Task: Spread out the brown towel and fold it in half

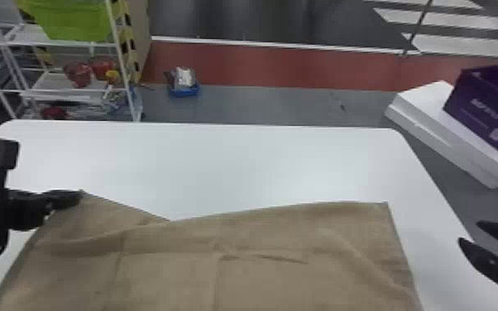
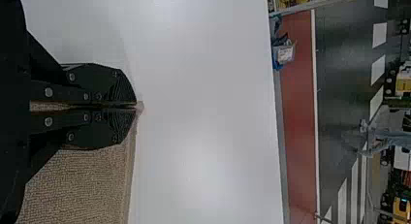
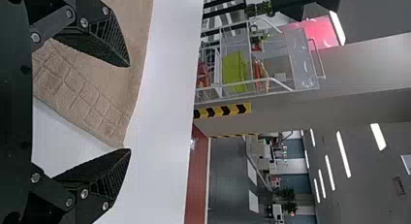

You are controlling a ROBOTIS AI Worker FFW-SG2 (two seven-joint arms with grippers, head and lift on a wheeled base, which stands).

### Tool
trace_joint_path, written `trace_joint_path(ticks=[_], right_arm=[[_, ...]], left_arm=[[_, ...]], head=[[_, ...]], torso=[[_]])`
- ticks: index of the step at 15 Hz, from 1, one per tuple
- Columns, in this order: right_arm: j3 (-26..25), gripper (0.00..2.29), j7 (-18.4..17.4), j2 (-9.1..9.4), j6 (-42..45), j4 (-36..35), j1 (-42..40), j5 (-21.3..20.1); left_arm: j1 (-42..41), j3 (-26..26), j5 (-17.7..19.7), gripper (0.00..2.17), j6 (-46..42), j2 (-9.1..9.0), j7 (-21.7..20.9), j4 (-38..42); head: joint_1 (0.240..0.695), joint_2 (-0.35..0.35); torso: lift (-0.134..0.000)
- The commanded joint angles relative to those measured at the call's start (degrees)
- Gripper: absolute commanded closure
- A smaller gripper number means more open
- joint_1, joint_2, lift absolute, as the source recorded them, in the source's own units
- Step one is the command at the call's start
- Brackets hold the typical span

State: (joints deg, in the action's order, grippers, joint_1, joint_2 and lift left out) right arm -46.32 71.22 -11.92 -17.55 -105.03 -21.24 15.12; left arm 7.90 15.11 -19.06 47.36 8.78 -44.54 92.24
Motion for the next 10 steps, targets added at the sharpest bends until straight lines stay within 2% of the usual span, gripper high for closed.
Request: trace_joint_path(ticks=[1, 3, 6, 10], right_arm=[[0.1, 0.31, 0.0, -0.03, 0.0, -0.2, 0.2, 0.0], [1.0, 0.31, -0.7, 0.06, -0.3, -0.7, 0.8, 0.0], [3.5, 0.31, -4.2, 0.50, -0.5, -1.0, 3.0, -0.9], [7.4, 0.31, -7.3, 0.32, -5.8, -0.8, 9.4, -9.5]], left_arm=[[-0.7, 1.2, 0.2, 1.56, 0.2, 0.00, -0.3, 1.2], [-1.6, 2.0, 0.4, 1.56, 1.1, 0.00, -0.6, 3.3], [-3.8, 4.1, 1.6, 1.56, 2.3, 0.09, -1.1, 6.2], [-4.7, 4.8, 1.6, 1.56, 2.5, 0.27, -1.2, 7.5]], head=[[0.695, -0.118], [0.695, -0.115], [0.695, -0.092], [0.695, -0.054]], torso=[[-0.123], [-0.123], [-0.123], [-0.123]])
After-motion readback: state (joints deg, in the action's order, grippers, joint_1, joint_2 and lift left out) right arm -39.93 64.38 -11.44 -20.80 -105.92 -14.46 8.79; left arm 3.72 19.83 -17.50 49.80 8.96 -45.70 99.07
